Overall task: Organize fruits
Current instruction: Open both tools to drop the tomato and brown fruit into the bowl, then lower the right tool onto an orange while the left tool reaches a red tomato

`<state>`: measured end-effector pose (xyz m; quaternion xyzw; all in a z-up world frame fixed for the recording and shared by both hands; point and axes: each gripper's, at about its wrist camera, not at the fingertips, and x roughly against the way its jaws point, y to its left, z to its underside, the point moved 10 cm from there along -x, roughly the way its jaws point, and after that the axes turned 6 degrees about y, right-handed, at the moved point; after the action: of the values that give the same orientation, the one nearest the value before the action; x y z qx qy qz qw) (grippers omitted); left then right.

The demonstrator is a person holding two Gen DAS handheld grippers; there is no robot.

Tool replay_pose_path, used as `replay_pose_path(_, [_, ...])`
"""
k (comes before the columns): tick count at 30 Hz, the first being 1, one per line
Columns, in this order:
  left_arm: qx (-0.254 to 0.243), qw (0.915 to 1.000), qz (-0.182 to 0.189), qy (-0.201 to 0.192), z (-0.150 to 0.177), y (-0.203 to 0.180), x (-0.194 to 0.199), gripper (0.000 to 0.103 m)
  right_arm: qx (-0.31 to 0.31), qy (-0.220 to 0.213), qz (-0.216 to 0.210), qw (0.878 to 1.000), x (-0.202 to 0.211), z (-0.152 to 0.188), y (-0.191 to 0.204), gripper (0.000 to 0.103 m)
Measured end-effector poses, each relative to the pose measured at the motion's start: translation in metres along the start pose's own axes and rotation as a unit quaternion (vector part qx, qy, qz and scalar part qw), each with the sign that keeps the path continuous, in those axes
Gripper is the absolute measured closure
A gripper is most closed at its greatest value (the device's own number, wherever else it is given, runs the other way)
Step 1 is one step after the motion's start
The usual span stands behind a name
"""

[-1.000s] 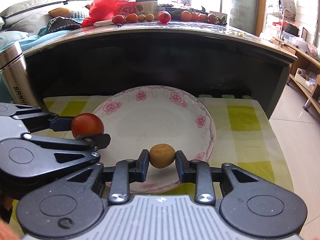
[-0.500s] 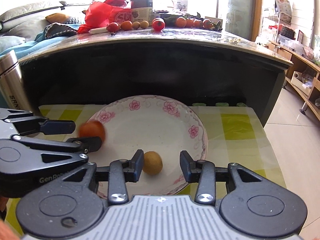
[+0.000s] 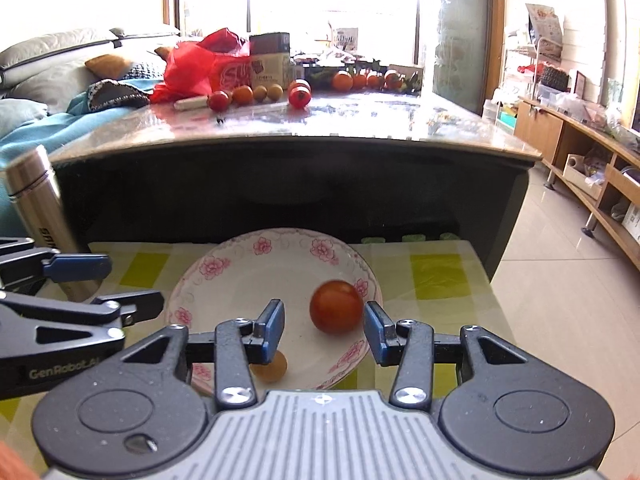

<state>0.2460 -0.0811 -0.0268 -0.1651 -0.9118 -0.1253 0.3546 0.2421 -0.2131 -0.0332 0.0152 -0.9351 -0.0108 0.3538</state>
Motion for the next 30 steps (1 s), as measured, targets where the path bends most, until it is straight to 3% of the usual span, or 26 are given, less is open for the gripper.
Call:
replay_pose_path(6, [-0.001,1.0000,0.007,-0.005,0.014,0.002,0.033,0.038,0.008,-0.011,0.000,1.000,0.037,0.005,0.005,0.054])
replay_pose_path(17, [0.011,0.9998,0.007,0.016,0.065,0.012,0.070,0.035,0.051,0.025,-0.027,0.998,0.078,0.054,0.049,0.054])
replay_pose_path(30, [0.006,0.9971,0.020,0.073,0.117,0.015,0.052,0.035,0.099,0.090,-0.062,0.989,0.047,0.101,0.080,0.054])
